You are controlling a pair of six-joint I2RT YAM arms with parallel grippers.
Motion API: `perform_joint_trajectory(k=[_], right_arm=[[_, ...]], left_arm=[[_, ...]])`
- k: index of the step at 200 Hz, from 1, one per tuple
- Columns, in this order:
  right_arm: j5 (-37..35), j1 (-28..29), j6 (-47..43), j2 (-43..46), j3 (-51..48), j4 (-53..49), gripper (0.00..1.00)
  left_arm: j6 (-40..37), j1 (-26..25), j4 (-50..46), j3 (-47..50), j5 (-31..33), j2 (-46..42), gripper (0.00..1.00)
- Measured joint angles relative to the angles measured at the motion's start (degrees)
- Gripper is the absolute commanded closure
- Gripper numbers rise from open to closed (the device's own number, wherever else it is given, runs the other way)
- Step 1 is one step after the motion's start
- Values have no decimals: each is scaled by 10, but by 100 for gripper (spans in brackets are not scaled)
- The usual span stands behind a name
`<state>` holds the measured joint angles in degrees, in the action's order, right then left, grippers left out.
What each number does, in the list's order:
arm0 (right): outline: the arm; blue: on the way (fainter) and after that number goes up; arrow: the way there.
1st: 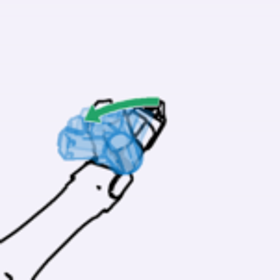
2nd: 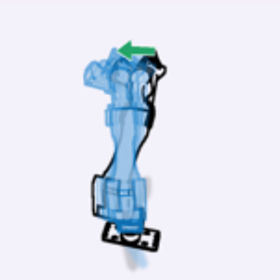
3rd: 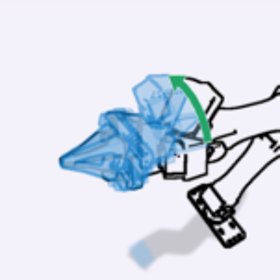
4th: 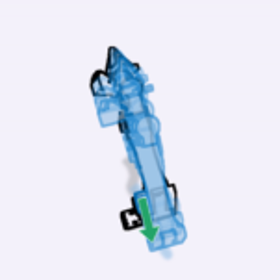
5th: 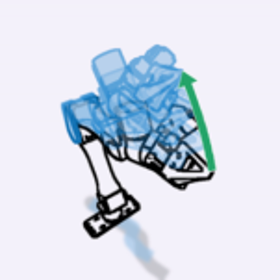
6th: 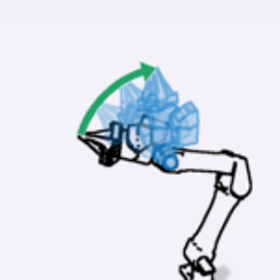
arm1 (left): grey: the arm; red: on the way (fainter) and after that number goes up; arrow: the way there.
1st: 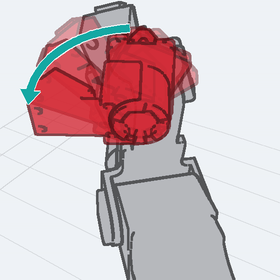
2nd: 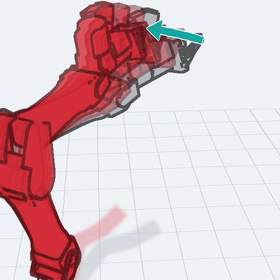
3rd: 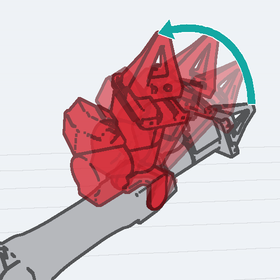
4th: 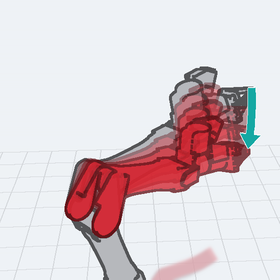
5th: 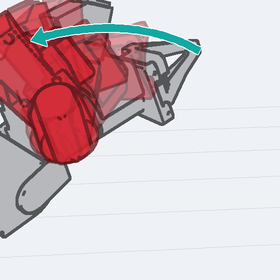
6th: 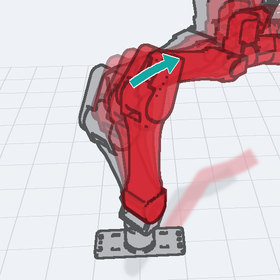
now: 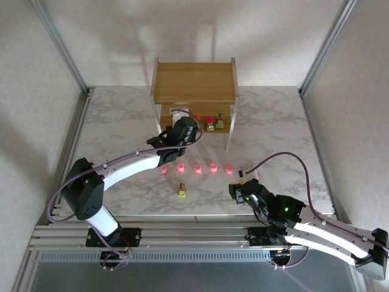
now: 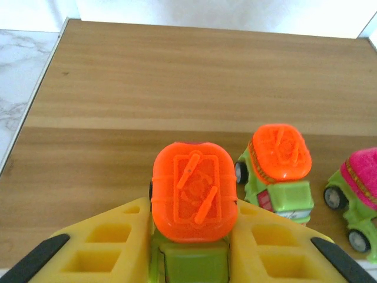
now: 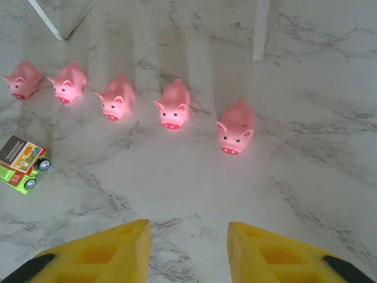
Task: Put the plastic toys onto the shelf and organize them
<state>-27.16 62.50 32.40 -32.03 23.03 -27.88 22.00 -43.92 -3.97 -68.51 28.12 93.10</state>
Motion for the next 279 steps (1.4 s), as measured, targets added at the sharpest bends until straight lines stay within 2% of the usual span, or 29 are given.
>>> perform_joint_trajectory(k=[38,183,235,279], right_arm=[[0,0,0,0,0,0,61],[0,0,0,1,0,0,61],[0,0,0,1,0,0,61],[0,0,0,2,0,0,61]], left_arm=[[0,14,11,-27,-6,28,79],[0,35,32,-28,-14,68,77],[1,35,34,-31,-14,71,65],[3,35,34,-31,-14,71,59]])
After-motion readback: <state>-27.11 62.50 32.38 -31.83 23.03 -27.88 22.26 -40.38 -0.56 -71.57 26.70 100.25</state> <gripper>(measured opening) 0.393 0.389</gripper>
